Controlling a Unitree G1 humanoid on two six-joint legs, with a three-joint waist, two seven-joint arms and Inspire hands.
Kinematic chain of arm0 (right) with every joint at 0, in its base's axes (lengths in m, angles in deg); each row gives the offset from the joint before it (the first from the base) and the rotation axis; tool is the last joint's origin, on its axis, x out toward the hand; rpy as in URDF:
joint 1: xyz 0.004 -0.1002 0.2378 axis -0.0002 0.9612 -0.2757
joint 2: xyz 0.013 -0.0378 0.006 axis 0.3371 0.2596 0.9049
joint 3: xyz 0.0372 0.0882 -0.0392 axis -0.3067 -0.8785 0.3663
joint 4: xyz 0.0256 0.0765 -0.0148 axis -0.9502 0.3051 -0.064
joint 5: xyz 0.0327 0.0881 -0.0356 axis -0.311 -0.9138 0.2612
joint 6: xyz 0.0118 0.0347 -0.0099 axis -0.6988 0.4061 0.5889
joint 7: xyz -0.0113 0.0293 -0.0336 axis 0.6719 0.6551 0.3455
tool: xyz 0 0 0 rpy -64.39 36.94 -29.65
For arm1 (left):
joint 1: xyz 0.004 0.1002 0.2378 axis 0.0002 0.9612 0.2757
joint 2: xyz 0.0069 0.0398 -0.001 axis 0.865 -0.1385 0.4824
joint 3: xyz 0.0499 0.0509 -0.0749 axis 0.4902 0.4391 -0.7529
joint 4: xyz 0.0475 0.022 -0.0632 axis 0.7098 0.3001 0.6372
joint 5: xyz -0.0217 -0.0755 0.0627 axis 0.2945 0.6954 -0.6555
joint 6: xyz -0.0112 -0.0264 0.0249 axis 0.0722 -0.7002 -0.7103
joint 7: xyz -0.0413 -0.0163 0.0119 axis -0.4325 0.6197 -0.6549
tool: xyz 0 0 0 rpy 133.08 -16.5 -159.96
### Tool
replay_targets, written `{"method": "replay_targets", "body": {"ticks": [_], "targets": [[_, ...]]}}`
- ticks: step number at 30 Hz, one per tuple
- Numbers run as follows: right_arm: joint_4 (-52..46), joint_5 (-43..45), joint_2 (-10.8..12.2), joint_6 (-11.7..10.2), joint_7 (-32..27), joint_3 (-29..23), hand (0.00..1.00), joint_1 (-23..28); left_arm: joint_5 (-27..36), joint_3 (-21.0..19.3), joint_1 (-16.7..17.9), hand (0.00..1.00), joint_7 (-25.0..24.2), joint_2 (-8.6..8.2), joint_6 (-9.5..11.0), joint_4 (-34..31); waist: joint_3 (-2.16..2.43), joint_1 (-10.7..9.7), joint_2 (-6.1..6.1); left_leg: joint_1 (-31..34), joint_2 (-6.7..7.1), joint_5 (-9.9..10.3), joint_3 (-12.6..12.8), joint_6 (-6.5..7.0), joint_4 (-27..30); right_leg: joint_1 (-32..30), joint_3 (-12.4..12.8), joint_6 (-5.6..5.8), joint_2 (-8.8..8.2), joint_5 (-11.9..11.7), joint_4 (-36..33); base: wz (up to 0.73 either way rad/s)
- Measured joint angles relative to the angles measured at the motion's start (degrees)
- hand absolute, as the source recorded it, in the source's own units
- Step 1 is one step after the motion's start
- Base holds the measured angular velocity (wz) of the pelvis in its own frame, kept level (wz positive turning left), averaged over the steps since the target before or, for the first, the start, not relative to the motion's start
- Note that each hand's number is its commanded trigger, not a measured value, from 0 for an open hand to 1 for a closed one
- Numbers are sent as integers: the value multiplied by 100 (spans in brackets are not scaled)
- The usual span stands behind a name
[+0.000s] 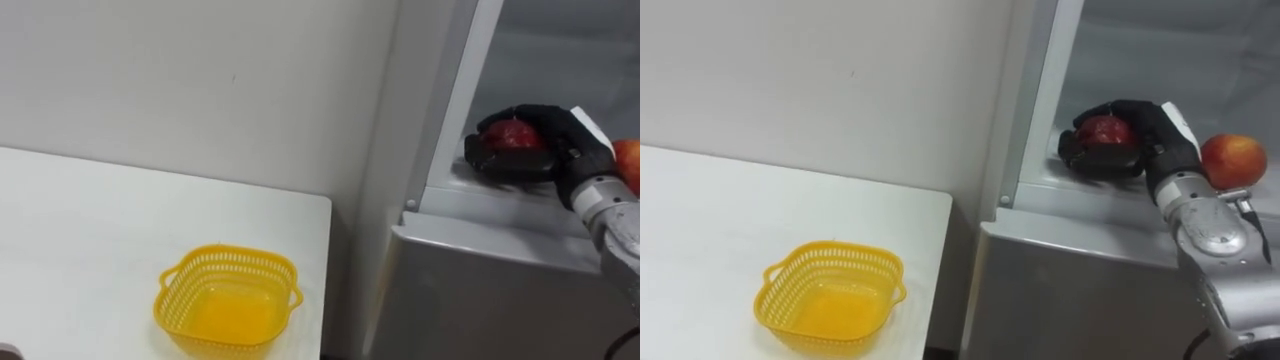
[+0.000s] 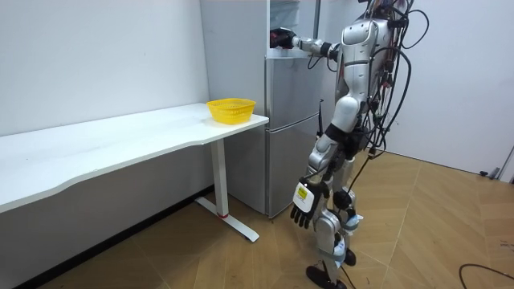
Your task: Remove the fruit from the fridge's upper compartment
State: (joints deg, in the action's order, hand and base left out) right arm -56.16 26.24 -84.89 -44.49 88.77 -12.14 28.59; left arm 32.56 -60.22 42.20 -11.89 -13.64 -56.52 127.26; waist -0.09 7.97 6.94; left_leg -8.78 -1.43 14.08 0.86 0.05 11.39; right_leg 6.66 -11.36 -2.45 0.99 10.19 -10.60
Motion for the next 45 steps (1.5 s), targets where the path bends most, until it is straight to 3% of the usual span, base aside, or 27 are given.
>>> {"method": "replay_targets", "body": {"ticks": [3,8,13,15,19,23,29,31,36,41,45], "targets": [[-646,50,56,10,-364,-23,100,385,-11,8,-3,0,86,-23,102,48,-6,-1,-36,-1,0,0,22,0,-2,-13,20,0,1,-2,1,-7],[-1611,240,185,8,-704,-27,100,851,-49,1,110,0,212,-73,126,67,4,-85,-215,-5,1,0,43,0,-18,-35,61,1,5,-2,7,-5],[-2807,421,521,-13,-914,-192,100,1540,-62,-17,249,0,305,-179,221,66,22,-164,-357,-59,-12,0,92,0,-34,-12,96,0,7,-1,-2,-4],[-3320,404,529,-141,-1053,-204,100,1799,7,-9,254,0,344,-216,356,71,18,-186,-362,-51,-15,0,93,0,-34,-15,93,0,9,-1,-2,0],[-3785,419,530,-345,-1292,-228,100,1810,9,-5,289,0,471,-256,554,73,10,-329,-371,-59,-10,0,93,0,-31,26,105,0,6,-1,-12,2],[-4439,601,548,-446,-1393,-276,100,1840,7,-20,369,0,458,-267,596,70,-6,-438,-423,-72,-10,4,123,0,-58,27,119,1,5,-1,-18,0],[-5433,972,665,-932,-1388,-453,100,1861,5,-74,396,0,427,-292,651,142,36,-462,-561,-104,-7,4,137,1,-76,28,156,3,20,-2,-15,-1],[-5550,1161,706,-1074,-1384,-457,100,1861,5,-72,392,0,428,-296,699,155,23,-468,-605,-140,-7,3,140,1,-79,29,158,4,18,-2,-15,0],[-5538,1622,793,-1128,-1283,-448,100,1867,-5,-66,317,0,395,-309,703,157,19,-462,-599,-102,-8,3,137,1,-97,22,130,5,14,1,-16,0],[-5537,1854,797,-1126,-1069,-367,100,1867,-1,-61,288,0,407,-303,718,157,12,-427,-497,-86,-3,2,137,2,-93,-3,162,10,15,5,-13,-1],[-5643,2345,801,-1044,-803,20,100,1879,-30,-48,224,0,414,-294,718,233,15,-302,-415,-65,-5,1,142,2,-88,-32,163,9,12,5,-21,-5]]}}
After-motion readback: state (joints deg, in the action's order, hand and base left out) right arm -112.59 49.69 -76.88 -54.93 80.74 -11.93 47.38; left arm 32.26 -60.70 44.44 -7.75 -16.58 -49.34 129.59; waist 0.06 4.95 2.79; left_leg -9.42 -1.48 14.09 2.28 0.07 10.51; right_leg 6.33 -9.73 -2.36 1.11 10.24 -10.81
